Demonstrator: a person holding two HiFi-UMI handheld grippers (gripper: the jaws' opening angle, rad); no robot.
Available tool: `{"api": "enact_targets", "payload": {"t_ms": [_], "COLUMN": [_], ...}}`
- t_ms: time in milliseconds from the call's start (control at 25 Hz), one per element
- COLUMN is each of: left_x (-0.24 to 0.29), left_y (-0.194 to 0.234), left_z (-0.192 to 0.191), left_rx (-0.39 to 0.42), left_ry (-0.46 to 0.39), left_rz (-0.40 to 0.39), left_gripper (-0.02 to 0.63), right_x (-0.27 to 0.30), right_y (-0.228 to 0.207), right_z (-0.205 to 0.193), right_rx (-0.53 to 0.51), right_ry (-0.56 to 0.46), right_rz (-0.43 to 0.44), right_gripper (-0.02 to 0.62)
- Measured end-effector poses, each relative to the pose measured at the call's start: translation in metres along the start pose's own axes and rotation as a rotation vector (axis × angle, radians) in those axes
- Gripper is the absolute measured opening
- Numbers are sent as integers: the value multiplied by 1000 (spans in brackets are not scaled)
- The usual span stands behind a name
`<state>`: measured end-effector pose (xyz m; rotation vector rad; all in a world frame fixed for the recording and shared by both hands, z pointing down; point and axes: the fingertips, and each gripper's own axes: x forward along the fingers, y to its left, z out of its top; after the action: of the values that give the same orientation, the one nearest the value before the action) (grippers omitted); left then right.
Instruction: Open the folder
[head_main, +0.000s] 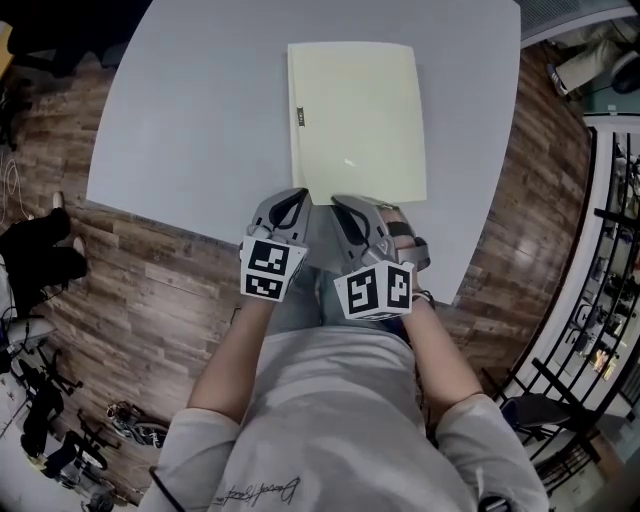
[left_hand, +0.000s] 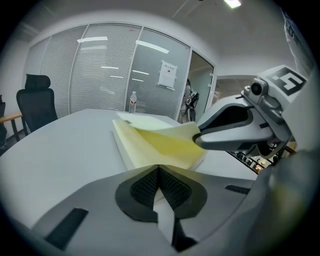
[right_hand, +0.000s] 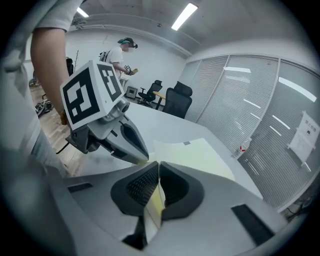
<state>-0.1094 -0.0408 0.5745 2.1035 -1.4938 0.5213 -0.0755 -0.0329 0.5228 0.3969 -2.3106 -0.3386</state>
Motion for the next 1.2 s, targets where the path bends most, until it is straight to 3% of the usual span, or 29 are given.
{"api": "enact_targets", "payload": {"t_ms": [320, 640, 1200], "left_x": [1, -1, -2], "left_y": [-1, 9, 12], "left_z": [-1, -6, -7], "left_rx": [26, 37, 85], "left_ry": [34, 46, 109], "left_rz": [-10, -17, -42], "left_gripper": [9, 9, 9], "right_x": [-48, -101, -172], "right_y": [-42, -92, -148], "right_z": [11, -1, -110], "right_rx": [140, 272, 656], "right_ry": [-67, -92, -37], "right_rz": [-105, -317, -533], "right_gripper": [28, 25, 25]}}
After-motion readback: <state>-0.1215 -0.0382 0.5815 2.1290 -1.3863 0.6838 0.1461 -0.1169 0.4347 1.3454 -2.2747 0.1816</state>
